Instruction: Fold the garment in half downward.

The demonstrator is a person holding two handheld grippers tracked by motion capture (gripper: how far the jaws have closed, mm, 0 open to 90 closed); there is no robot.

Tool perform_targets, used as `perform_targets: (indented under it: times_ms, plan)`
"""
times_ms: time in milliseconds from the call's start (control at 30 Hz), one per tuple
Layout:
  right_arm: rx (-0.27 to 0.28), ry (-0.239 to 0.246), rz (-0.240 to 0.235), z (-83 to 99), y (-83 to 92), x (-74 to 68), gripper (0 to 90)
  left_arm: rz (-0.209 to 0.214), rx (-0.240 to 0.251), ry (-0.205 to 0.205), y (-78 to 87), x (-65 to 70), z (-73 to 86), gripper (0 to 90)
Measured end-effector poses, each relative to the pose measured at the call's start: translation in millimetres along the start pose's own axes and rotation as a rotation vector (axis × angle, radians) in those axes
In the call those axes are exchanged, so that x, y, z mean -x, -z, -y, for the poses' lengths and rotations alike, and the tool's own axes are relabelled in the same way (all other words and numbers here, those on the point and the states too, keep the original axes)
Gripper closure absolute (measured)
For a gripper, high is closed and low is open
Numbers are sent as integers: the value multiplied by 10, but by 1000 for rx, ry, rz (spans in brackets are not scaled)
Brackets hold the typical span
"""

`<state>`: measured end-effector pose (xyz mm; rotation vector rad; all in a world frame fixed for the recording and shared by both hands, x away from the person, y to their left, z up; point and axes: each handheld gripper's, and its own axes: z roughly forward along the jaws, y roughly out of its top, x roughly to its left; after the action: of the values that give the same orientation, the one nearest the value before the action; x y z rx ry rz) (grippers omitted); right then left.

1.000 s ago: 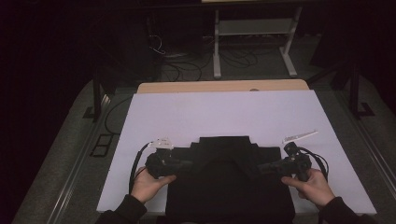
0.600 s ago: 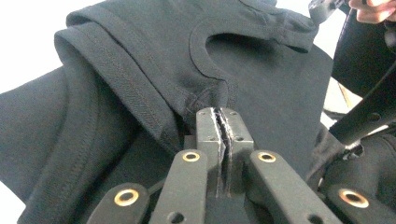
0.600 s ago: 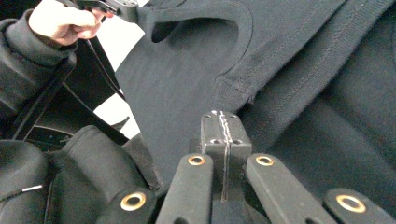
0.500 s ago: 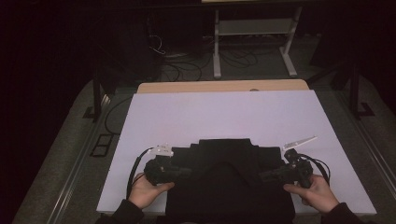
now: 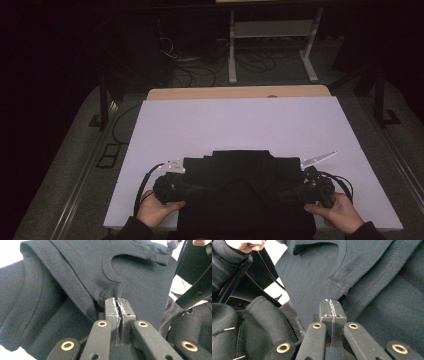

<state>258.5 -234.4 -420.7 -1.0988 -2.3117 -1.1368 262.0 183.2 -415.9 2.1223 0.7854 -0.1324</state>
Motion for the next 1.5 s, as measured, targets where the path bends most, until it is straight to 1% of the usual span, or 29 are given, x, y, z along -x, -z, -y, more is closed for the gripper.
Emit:
perform_targets:
  times_ms: [133, 300, 467, 600, 633, 700, 767, 833, 867, 933, 1067, 1133, 1267, 1367, 1433, 1500]
  plan:
    - [2, -2, -5, 29, 16, -7, 891, 5, 5, 1, 22, 12, 19, 865]
    - [-1, -5, -3, 67, 14, -8, 890, 14, -5, 1, 30, 41, 43, 865]
    - [-3, -2, -12, 83, 7, -14, 890, 7, 7, 12, 63, 32, 46, 864]
    - [-7, 8, -3, 94, 2, -34, 890, 7, -6, 12, 51, 35, 54, 863]
    - [-7, 7, 0, 96, 0, -38, 890, 7, -8, 8, 47, 37, 54, 862]
    - [-10, 8, 2, 100, -3, -37, 889, 9, -15, 16, 34, 36, 58, 856]
    - [-10, 3, -3, 106, -6, -32, 888, 8, -21, 16, 25, 25, 66, 853]
    - [-11, 1, 3, 112, -12, -28, 882, 11, -16, 20, 23, 21, 67, 841]
    - [-7, -1, 5, 112, -13, -29, 882, 10, -11, 13, 28, 18, 67, 822]
    - [6, 6, 11, 110, -5, -38, 840, 6, -2, 4, 32, 21, 65, 767]
    - [22, 26, 35, 106, 12, -59, 749, -35, 5, -14, 28, 41, 58, 610]
    - [35, 36, 43, 103, 22, -67, 695, -56, 17, -22, 42, 34, 54, 530]
    - [68, 62, 73, 84, 55, -90, 559, -90, 69, -5, 98, 1, 48, 397]
    - [87, 83, 100, 69, 70, -104, 428, -91, 102, 11, 144, -28, 28, 330]
    - [86, 93, 120, 53, 78, -110, 366, -70, 113, 12, 159, -50, 22, 274]
    - [86, 105, 140, 34, 75, -109, 308, -60, 113, 11, 161, -57, 10, 249]
